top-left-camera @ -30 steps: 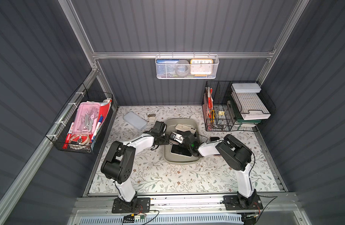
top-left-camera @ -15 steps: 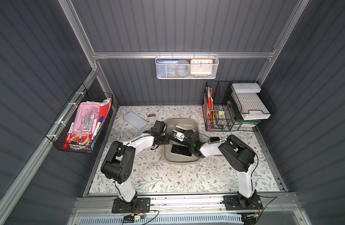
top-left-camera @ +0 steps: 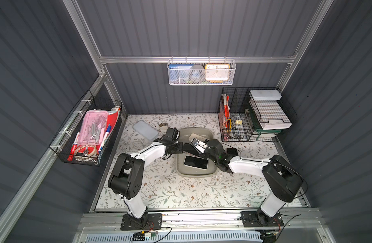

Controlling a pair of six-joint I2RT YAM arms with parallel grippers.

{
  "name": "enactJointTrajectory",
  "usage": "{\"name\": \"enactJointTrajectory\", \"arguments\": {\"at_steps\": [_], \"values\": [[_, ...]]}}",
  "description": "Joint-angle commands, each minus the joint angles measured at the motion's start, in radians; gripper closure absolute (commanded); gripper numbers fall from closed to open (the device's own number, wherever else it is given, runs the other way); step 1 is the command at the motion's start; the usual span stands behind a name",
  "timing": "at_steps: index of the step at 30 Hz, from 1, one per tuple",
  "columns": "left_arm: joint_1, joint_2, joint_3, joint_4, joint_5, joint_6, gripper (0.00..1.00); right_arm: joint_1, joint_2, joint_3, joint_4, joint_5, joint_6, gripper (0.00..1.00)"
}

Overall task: Take the phone out of the storage box
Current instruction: Pick up the phone from the storage box.

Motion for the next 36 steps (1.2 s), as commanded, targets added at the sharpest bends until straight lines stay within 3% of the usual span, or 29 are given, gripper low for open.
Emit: {"name": "enactJointTrajectory", "arguments": {"at_steps": [1, 8, 14, 20, 27, 36], "values": [[-0.003, -0.091, 0.066, -0.005, 0.043, 0.018, 0.45, 0.0, -0.097, -0.013, -0.026, -0.058, 0.139, 1.0], [-0.003, -0.206, 0.111, -0.001, 0.093, 0.046, 0.44, -0.046, -0.253, -0.015, -0.085, -0.128, 0.348, 1.0], [-0.002, -0.324, 0.103, 0.079, 0.173, 0.086, 0.44, -0.187, -0.354, 0.006, -0.104, -0.292, 0.658, 1.0], [0.011, -0.37, 0.052, 0.225, 0.432, 0.093, 0.44, -0.379, -0.4, 0.001, -0.006, -0.537, 1.03, 1.0], [0.013, -0.365, 0.013, 0.37, 0.739, 0.128, 0.45, -0.506, -0.37, 0.007, 0.206, -0.738, 1.434, 1.0], [0.013, -0.263, 0.067, 0.374, 0.955, 0.077, 0.43, -0.526, -0.326, 0.013, 0.43, -0.833, 1.689, 1.0]]}}
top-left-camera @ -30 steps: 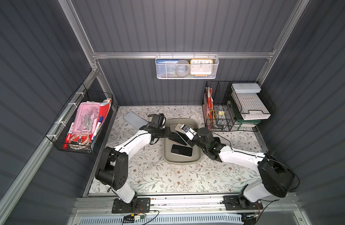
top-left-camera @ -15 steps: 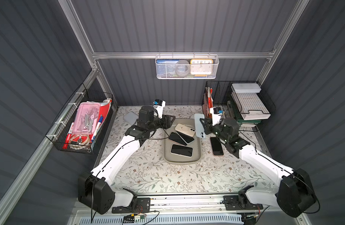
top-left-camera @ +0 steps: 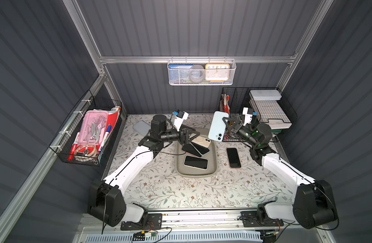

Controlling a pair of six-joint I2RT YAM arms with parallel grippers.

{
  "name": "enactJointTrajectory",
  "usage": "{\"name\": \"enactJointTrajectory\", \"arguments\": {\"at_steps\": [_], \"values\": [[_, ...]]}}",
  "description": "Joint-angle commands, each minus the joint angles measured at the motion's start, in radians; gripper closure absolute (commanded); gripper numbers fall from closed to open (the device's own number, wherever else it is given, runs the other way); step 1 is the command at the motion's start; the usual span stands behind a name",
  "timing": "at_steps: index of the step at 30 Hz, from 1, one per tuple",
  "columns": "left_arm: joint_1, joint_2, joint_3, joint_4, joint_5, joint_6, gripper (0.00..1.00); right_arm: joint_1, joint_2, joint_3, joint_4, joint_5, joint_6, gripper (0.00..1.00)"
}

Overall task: Take the phone out of the storage box
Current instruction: Pick up the phone from the storage box.

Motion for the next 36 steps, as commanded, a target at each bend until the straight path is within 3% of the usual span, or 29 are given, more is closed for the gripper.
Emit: {"name": "enactJointTrajectory", "arguments": {"at_steps": [1, 4, 9, 21, 29, 36], "values": [[0.002, 0.04, 0.037, 0.025, 0.142, -0.024, 0.42, -0.003, -0.005, 0.039, 0.174, -0.065, 0.143, 1.0], [0.002, 0.063, 0.023, 0.104, 0.209, -0.08, 0.35, -0.002, 0.002, 0.042, 0.203, -0.079, 0.184, 1.0], [-0.002, 0.068, -0.014, 0.292, 0.291, -0.216, 0.34, 0.0, 0.025, 0.051, 0.292, -0.132, 0.26, 1.0], [-0.041, 0.116, 0.044, 0.313, 0.3, -0.267, 0.36, 0.044, -0.001, 0.092, 0.222, -0.136, 0.22, 1.0], [-0.075, 0.153, 0.112, 0.302, 0.304, -0.273, 0.46, 0.057, -0.009, 0.089, 0.191, -0.134, 0.193, 1.0], [-0.08, 0.173, 0.128, 0.302, 0.306, -0.289, 0.61, 0.068, -0.022, 0.094, 0.167, -0.134, 0.166, 1.0]]}}
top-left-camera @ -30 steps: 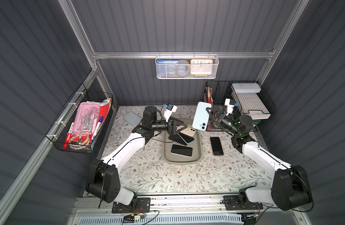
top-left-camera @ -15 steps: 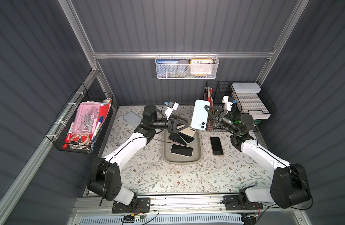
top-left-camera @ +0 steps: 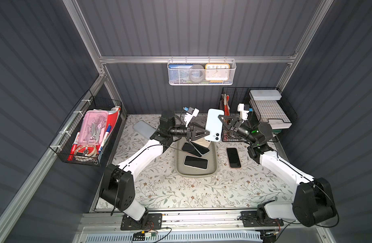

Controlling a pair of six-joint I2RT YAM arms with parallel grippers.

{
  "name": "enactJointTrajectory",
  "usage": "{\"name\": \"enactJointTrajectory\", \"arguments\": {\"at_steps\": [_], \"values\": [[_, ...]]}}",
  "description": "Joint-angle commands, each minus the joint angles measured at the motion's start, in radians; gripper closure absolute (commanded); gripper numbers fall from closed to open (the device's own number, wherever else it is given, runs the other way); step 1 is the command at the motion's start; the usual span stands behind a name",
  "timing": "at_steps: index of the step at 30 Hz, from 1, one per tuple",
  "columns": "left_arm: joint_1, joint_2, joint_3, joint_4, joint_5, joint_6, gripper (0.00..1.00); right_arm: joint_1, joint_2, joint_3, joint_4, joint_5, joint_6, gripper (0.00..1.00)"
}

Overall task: Take the phone out of the storage box
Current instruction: Pick up the phone from the storage box.

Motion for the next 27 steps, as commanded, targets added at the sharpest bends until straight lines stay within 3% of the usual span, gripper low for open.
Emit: {"name": "enactJointTrajectory", "arguments": {"at_steps": [1, 7, 9, 10, 12, 14, 17, 21, 27], "values": [[-0.005, 0.014, 0.023, 0.013, 0.023, -0.017, 0.63, 0.011, -0.033, 0.037, 0.03, -0.006, -0.026, 1.0], [-0.008, 0.023, 0.032, 0.019, 0.02, -0.032, 0.75, 0.019, -0.048, 0.033, 0.01, -0.008, -0.065, 1.0], [-0.01, 0.023, 0.035, 0.02, 0.018, -0.032, 0.85, 0.021, -0.05, 0.032, 0.001, -0.009, -0.075, 1.0], [-0.01, 0.022, 0.035, 0.018, 0.017, -0.031, 0.91, 0.021, -0.052, 0.031, -0.003, -0.009, -0.078, 0.95], [-0.01, 0.02, 0.033, 0.01, 0.011, -0.026, 0.99, 0.022, -0.056, 0.022, -0.015, 0.006, -0.08, 0.73], [-0.01, 0.017, 0.035, -0.008, -0.004, -0.01, 1.0, 0.021, -0.065, 0.011, -0.03, 0.025, -0.09, 0.53], [-0.01, 0.014, 0.053, -0.091, -0.04, 0.058, 1.0, 0.02, -0.089, 0.009, -0.122, 0.043, -0.14, 0.34], [-0.009, 0.007, 0.079, -0.182, -0.074, 0.135, 1.0, 0.017, -0.15, 0.006, -0.273, 0.08, -0.244, 0.25], [-0.01, -0.018, 0.102, -0.344, -0.209, 0.264, 1.0, 0.016, -0.226, -0.026, -0.458, 0.157, -0.38, 0.24]]}}
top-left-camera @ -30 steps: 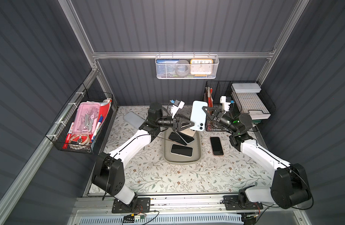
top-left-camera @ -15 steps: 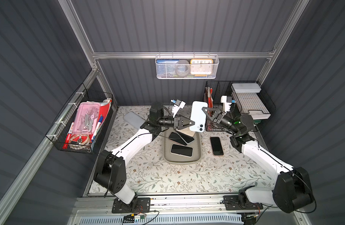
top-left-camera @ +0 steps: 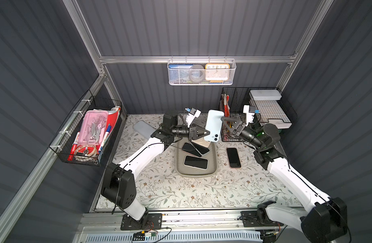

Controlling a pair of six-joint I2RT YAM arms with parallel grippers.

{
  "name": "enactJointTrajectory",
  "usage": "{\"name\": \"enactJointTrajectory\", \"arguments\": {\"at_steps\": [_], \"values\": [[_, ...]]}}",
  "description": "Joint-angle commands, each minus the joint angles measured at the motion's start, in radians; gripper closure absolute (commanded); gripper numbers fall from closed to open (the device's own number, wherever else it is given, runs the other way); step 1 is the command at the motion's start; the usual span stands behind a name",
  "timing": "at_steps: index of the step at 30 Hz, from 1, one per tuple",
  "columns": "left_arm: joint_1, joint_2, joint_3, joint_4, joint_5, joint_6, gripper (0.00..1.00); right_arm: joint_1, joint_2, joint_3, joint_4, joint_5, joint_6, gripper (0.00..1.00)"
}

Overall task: Take the phone out of the storage box
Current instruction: Pick up the phone from the storage box.

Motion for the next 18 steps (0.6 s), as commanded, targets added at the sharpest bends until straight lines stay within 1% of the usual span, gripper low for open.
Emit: {"name": "enactJointTrajectory", "arguments": {"at_steps": [1, 2, 3, 4, 5, 6, 7, 9, 12, 15, 18], "values": [[0.0, -0.033, 0.051, -0.11, -0.11, 0.146, 1.0, -0.001, -0.044, -0.027, -0.154, 0.058, -0.13, 0.23], [0.0, -0.032, 0.071, -0.162, -0.133, 0.19, 1.0, -0.002, -0.063, -0.028, -0.202, 0.069, -0.159, 0.24], [0.0, -0.034, 0.072, -0.178, -0.147, 0.205, 1.0, -0.002, -0.08, -0.025, -0.263, 0.082, -0.189, 0.24], [0.0, -0.034, 0.072, -0.175, -0.16, 0.199, 1.0, -0.004, -0.107, -0.022, -0.327, 0.102, -0.234, 0.23], [0.0, -0.029, 0.122, -0.189, -0.17, 0.187, 1.0, -0.004, -0.134, -0.01, -0.404, 0.131, -0.277, 0.23], [0.0, -0.023, 0.15, -0.222, -0.178, 0.219, 1.0, -0.005, -0.154, 0.004, -0.468, 0.157, -0.319, 0.22], [0.0, -0.016, 0.184, -0.274, -0.205, 0.284, 1.0, -0.005, -0.178, 0.022, -0.533, 0.182, -0.373, 0.2], [0.0, -0.008, 0.218, -0.275, -0.263, 0.302, 1.0, -0.005, -0.207, 0.053, -0.639, 0.244, -0.431, 0.19], [0.0, 0.0, 0.24, -0.276, -0.273, 0.306, 1.0, -0.008, -0.229, 0.079, -0.74, 0.276, -0.447, 0.19], [0.0, 0.016, 0.249, -0.276, -0.29, 0.318, 1.0, -0.008, -0.227, 0.083, -0.764, 0.26, -0.428, 0.19], [0.0, 0.03, 0.244, -0.269, -0.314, 0.355, 1.0, -0.01, -0.205, 0.112, -0.793, 0.238, -0.394, 0.19]]}}
